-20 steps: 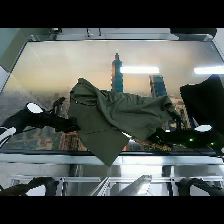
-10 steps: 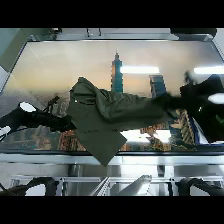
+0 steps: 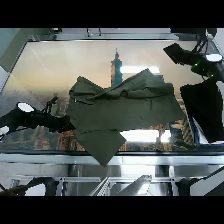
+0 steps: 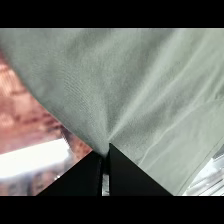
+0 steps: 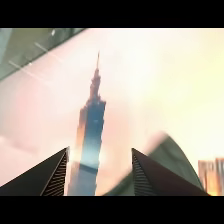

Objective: Fold the shirts.

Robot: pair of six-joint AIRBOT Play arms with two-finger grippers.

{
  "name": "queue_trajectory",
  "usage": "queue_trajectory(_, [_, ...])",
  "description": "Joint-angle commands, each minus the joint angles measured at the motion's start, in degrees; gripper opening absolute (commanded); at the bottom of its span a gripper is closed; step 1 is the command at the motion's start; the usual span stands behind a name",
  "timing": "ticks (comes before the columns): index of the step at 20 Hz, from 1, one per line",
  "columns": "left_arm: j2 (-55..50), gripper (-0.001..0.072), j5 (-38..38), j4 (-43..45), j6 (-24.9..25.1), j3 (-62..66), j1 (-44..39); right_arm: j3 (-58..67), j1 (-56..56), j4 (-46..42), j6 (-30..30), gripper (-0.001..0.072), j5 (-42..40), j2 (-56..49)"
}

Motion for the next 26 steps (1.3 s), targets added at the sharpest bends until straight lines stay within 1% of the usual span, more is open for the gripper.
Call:
queue_trajectory(1, [-0.04,0.0032,-0.42,0.07,0.74,0.07,0.07,6.54,-3.34,-1.31,-0.13,0.0237,8.48,-3.13])
queue_trajectory(2, [-0.04,0.0032,-0.68,0.22,0.74,0.28,0.07,6.51,-5.22,-2.86,0.2,0.0033,13.68,-2.29])
queue_trajectory(3, [-0.04,0.0032,-1.49,0.52,0.85,1.05,0.07,6.51,-7.39,-4.57,3.69,0.0036,19.21,-1.53])
queue_trajectory(4, [-0.04,0.0033,-2.75,0.52,1.11,2.21,0.11,6.51,-9.46,-6.01,6.38,0.0013,25.31,-0.92])
queue_trajectory(5, [-0.04,0.0032,-3.98,0.52,1.46,3.82,0.11,6.49,-11.56,-7.98,7.74,0.0013,32.52,-0.39])
queue_trajectory(7, [-0.04,0.0032,-4.15,0.87,2.19,7.04,0.17,6.34,-14.58,-13.57,12.22,0.0012,44.02,0.09])
queue_trajectory(9, [-0.04,0.0032,-4.02,4.44,1.9,10.49,1.6,3.96,-15.58,-18.49,14.86,0.0012,51.41,0.9])
queue_trajectory(12, [-0.07,0.0032,-4.7,5.46,1.64,12.7,7.32,-6.75,-15.74,-22.75,15.15,0.0011,55.56,5.42])
queue_trajectory(14, [-0.07,0.0033,-5.77,5.4,3.61,12.68,10.47,-14.53,-16.76,-26.97,15.08,0.0011,55.47,9.38])
queue_trajectory(17, [-0.07,0.0032,-6.43,5.35,5.18,12.68,13.53,-29.0,-19.17,-32.13,14.67,0.0011,50.31,17.16])
queue_trajectory(19, [-0.07,0.0033,-6.51,4.28,5.22,12.68,14.73,-37.83,-20.22,-33.57,14.8,0.0014,45.27,21.86])
queue_trajectory(20, [-0.07,0.0032,-6.54,4.33,5.22,12.68,14.8,-41.66,-20.2,-33.35,14.91,0.0107,42.99,23.47])
queue_trajectory(21, [-0.07,0.0032,-6.58,4.35,5.25,12.68,14.8,-44.37,-19.91,-33.35,14.73,0.0307,41.2,24.11])
queue_trajectory(22, [-0.07,0.0033,-6.99,4.31,5.25,12.68,14.78,-46.8,-19.21,-33.35,14.73,0.0396,40.11,24.17])
queue_trajectory(26, [-0.07,0.0033,-8.02,4.33,5.25,12.68,14.78,-53.09,-16.63,-33.4,12.31,0.0394,35.6,23.71])
